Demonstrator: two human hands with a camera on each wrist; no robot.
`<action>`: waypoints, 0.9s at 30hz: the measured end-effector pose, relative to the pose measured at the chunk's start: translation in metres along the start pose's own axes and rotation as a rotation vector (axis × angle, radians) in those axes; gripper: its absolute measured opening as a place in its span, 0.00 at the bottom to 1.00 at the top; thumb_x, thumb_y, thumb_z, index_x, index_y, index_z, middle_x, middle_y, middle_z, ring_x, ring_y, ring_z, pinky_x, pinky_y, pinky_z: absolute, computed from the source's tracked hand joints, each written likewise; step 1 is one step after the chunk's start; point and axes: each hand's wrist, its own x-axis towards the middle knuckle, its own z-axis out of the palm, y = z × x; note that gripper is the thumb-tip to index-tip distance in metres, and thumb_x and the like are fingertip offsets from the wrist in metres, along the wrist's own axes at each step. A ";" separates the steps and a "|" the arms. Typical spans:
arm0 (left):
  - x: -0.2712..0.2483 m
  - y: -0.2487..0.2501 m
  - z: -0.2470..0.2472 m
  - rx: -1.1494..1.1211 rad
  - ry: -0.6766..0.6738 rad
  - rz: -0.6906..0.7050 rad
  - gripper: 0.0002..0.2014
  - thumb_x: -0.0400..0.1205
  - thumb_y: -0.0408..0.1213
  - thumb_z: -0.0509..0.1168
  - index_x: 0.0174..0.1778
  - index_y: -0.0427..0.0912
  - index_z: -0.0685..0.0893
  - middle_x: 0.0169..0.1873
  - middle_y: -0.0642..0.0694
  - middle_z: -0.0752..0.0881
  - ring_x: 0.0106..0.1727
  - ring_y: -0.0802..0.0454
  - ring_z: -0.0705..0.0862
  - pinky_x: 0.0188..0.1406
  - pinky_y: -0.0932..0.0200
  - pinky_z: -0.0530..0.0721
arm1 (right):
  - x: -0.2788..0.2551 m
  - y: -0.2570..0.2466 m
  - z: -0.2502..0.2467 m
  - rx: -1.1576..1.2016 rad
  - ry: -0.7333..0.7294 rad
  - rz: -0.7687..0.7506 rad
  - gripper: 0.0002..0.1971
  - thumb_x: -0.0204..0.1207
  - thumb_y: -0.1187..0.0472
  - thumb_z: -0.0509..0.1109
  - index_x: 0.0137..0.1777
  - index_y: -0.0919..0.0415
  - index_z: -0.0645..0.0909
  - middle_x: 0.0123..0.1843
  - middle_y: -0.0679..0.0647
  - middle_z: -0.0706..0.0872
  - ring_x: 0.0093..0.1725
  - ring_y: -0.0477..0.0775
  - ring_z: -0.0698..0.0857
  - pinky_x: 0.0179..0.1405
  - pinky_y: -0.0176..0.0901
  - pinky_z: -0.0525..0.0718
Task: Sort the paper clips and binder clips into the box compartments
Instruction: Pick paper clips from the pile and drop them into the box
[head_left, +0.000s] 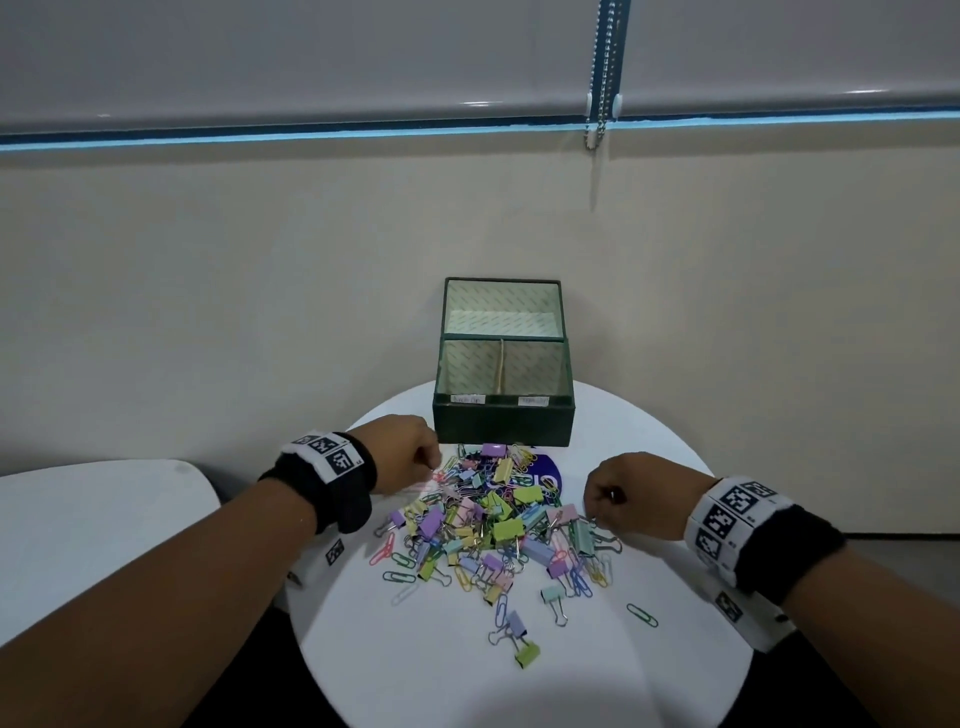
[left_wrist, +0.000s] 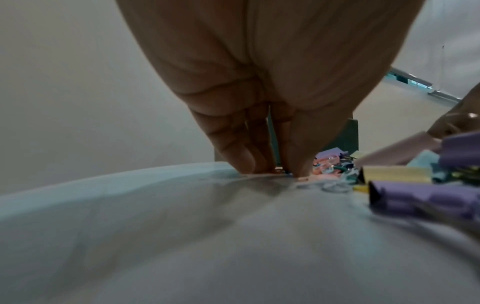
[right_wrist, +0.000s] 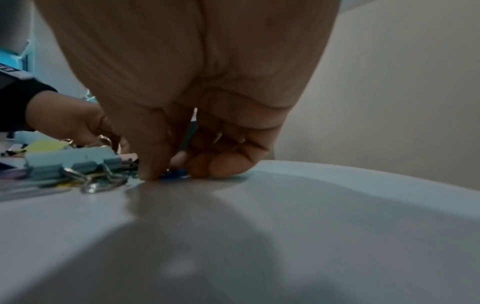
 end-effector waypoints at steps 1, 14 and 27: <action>0.000 0.000 0.001 -0.007 0.010 0.001 0.06 0.82 0.38 0.67 0.51 0.49 0.88 0.50 0.54 0.84 0.49 0.56 0.80 0.50 0.65 0.73 | 0.000 0.000 0.001 -0.002 0.003 0.004 0.11 0.77 0.61 0.65 0.39 0.44 0.85 0.40 0.37 0.89 0.43 0.40 0.87 0.51 0.42 0.89; -0.008 -0.002 0.005 -0.155 0.134 -0.072 0.13 0.84 0.34 0.59 0.48 0.49 0.89 0.47 0.51 0.78 0.48 0.52 0.82 0.52 0.60 0.77 | 0.000 -0.003 0.001 0.067 0.057 0.041 0.08 0.82 0.58 0.61 0.45 0.46 0.79 0.38 0.42 0.83 0.42 0.47 0.82 0.47 0.43 0.81; -0.027 0.010 0.009 -0.160 -0.018 -0.085 0.14 0.75 0.31 0.66 0.39 0.51 0.65 0.39 0.49 0.78 0.35 0.51 0.71 0.34 0.56 0.73 | -0.002 -0.011 0.003 -0.067 0.071 0.026 0.06 0.78 0.57 0.64 0.40 0.47 0.79 0.36 0.41 0.81 0.37 0.41 0.78 0.39 0.35 0.76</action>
